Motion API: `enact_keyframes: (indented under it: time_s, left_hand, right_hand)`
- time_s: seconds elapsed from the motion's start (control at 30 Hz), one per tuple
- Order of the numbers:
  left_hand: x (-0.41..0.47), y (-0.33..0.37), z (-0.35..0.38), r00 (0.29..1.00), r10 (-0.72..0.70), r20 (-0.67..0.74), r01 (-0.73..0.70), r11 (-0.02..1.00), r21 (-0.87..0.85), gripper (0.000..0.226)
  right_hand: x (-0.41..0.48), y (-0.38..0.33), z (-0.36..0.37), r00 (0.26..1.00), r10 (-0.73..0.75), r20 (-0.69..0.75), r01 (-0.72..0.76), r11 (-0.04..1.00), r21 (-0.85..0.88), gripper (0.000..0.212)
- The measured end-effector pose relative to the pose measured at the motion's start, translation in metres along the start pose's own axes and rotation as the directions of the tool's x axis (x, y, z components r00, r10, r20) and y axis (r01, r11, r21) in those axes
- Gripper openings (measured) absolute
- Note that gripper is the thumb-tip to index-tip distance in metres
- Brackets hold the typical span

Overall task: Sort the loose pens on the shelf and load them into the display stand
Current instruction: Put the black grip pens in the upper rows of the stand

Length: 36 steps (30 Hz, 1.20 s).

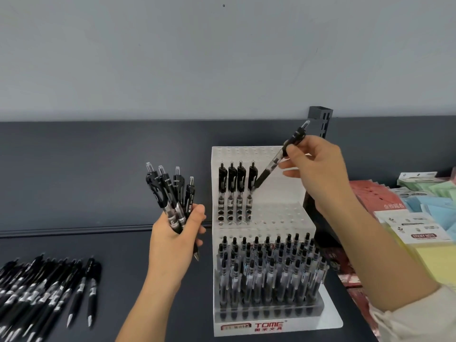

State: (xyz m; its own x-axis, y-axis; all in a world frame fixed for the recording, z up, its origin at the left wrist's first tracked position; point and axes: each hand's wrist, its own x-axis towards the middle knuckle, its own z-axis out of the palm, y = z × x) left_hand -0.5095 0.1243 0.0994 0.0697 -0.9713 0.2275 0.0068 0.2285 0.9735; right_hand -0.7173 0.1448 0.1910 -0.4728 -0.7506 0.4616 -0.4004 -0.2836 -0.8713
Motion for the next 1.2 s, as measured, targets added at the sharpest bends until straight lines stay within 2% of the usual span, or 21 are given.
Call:
enact_keyframes:
  time_s: [0.1,0.27,0.4,0.5,0.57,0.67,0.83,0.9,1.0,1.07,1.2]
  left_hand:
    - [0.0,0.0,0.002,1.0,-0.013,-0.006,0.013,1.0,-0.001,0.016]
    - [0.0,0.0,0.002,0.999,-0.032,-0.01,0.032,0.999,0.012,0.022]
    - [0.0,0.001,0.0,0.999,-0.031,-0.01,0.031,0.999,0.028,0.028]
    - [-0.002,0.002,0.0,1.0,-0.029,-0.003,0.03,0.999,0.043,0.03]
    - [-0.003,0.003,0.001,0.999,-0.035,0.004,0.035,0.998,0.044,0.03]
    - [-0.004,0.006,0.002,1.0,-0.027,0.011,0.026,0.999,0.037,0.037]
    - [-0.007,0.018,0.005,0.994,0.064,0.084,-0.07,0.995,0.066,0.044]
    - [-0.008,0.027,0.01,0.981,0.115,0.157,-0.13,0.987,0.09,0.045]
    - [-0.009,0.037,0.018,0.956,0.131,0.263,-0.158,0.984,0.083,0.035]
    - [-0.009,0.041,0.021,0.942,0.124,0.312,-0.159,0.983,0.091,0.03]
    - [-0.01,0.042,0.021,0.922,0.12,0.369,-0.173,0.978,0.113,0.024]
  right_hand:
    - [0.005,0.005,0.004,0.998,-0.062,-0.008,0.06,0.986,-0.155,0.008]
    - [0.005,0.016,0.014,0.991,-0.081,0.108,0.113,0.936,-0.334,0.01]
    - [0.001,0.027,0.021,0.964,0.021,0.267,0.116,0.866,-0.487,0.012]
    - [-0.005,0.033,0.025,0.949,0.063,0.31,0.117,0.841,-0.528,0.025]
    - [-0.005,0.034,0.024,0.952,0.063,0.3,0.109,0.845,-0.523,0.027]
    - [-0.003,0.036,0.02,0.953,0.071,0.293,0.095,0.851,-0.516,0.01]
    - [-0.018,0.025,0.014,0.982,-0.109,0.157,0.168,0.879,-0.446,0.011]
    - [-0.028,0.013,0.016,0.963,-0.097,0.25,0.177,0.93,-0.321,0.008]
    - [-0.041,0.002,0.025,0.896,-0.068,0.439,0.141,0.981,-0.136,0.007]
    - [-0.047,-0.001,0.03,0.89,-0.069,0.45,0.112,0.991,-0.068,0.006]
    - [-0.051,0.0,0.033,0.915,-0.038,0.401,0.042,0.999,0.0,0.018]
